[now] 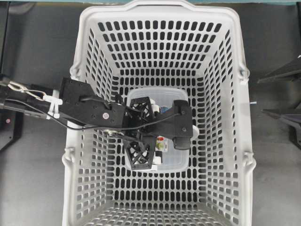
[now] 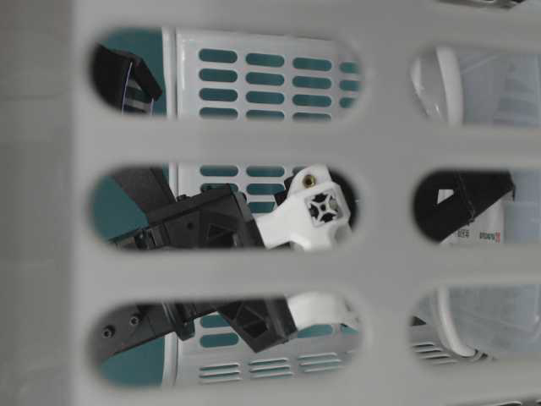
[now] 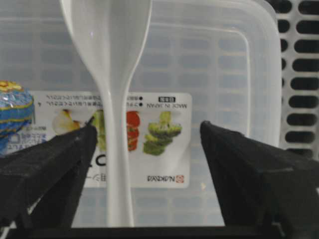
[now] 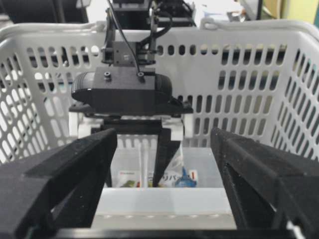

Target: Pick up the chinese spoon from the shopping basket with the left arm.

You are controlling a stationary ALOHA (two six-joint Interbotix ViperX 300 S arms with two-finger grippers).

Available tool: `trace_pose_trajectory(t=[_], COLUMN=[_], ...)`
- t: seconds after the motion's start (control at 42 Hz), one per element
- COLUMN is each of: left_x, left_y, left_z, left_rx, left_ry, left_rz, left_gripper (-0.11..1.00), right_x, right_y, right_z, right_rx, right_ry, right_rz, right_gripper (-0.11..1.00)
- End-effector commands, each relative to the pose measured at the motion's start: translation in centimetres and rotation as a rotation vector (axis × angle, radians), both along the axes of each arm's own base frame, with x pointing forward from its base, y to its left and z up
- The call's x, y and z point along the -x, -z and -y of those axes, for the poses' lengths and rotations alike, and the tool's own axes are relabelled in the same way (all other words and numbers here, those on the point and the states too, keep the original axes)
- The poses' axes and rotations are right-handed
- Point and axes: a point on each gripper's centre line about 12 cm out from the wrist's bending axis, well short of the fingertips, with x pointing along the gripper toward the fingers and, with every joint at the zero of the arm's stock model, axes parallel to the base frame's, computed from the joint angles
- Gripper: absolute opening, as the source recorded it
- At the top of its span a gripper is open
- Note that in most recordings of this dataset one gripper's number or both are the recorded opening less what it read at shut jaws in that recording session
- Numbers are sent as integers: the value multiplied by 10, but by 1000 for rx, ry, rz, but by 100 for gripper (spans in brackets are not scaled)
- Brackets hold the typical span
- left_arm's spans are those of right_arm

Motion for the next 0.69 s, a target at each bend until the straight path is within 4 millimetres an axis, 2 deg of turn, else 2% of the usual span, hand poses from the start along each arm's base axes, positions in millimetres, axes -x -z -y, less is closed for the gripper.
trace_pose_trajectory(t=[0.0,0.048,0.143,0.214,0.31,0.405,0.476,0.667], left_x=[-2,-2,-1,-2,-4,-6,-8,-9], left_y=[-2,-1,-1,-2,-4,-13,-26,-82], left_z=[-4,-5,-6,-9,-10,-10,-9,-10], left_rx=[0,-1,-1,0,0,3,4,6], left_ry=[-11,-11,-14,-21,-23,-24,-24,-31], left_rz=[8,6,6,8,16,35,54,78], left_gripper=[81,77,60,37,14,11,11,11], right_x=[-2,-2,-2,-1,-1,-1,-1,0], right_y=[-6,-6,-5,-4,-4,-4,-4,-5], right_z=[0,-1,0,0,0,0,0,0], right_rx=[-5,-5,-5,-5,-7,-7,-5,-5], right_ry=[-1,-3,-1,-1,-1,-1,-1,-1], right_rz=[24,26,26,24,24,24,24,31], right_gripper=[73,73,73,73,73,73,73,73])
